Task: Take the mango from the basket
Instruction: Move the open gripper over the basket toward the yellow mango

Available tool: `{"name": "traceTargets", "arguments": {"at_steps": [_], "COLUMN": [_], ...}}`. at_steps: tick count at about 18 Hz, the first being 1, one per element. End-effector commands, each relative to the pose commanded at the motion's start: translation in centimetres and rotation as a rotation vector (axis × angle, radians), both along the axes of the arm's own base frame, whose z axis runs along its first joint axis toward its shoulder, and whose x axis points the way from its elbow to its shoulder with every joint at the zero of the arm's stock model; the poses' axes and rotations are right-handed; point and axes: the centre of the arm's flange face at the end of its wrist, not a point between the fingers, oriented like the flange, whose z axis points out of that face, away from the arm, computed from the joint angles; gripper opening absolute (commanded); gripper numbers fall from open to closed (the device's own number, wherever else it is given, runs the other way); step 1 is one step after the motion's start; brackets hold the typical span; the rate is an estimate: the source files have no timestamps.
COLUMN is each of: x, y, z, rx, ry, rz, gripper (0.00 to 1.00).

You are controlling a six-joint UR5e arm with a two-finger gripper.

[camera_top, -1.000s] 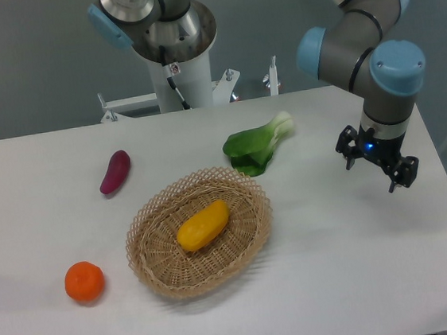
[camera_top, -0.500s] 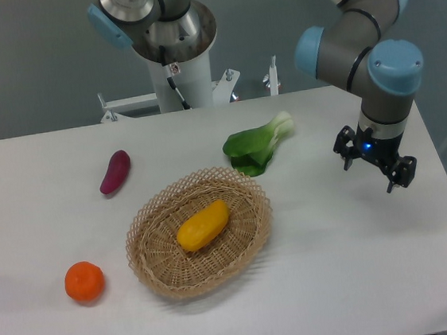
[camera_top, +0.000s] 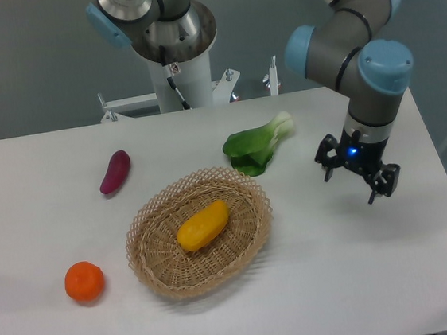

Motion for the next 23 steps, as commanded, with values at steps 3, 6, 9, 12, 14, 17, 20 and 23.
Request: {"name": "traceTargets", "arguments": {"at_steps": [3, 6, 9, 12, 14, 17, 20, 23], "x": [2.1, 4.4, 6.8, 9.3, 11.0, 13.3, 15.5, 16.8], "y": [2.6, 4.4, 6.4, 8.5, 9.7, 10.3, 10.7, 10.5], "z": [0.2, 1.1, 1.2, 1.1, 0.7, -0.5, -1.7, -2.7], "rx": [0.005, 0.012, 0.011, 0.015, 0.006, -0.014, -0.043, -0.092], "ry": [-0.010, -0.017, -0.052, -0.075, -0.088, -0.108, -0.133, -0.188], "rz": [0.003, 0.022, 0.043, 0.060, 0.055, 0.024, 0.000, -0.012], "gripper": [1.00, 1.00, 1.00, 1.00, 1.00, 1.00, 1.00, 1.00]}}
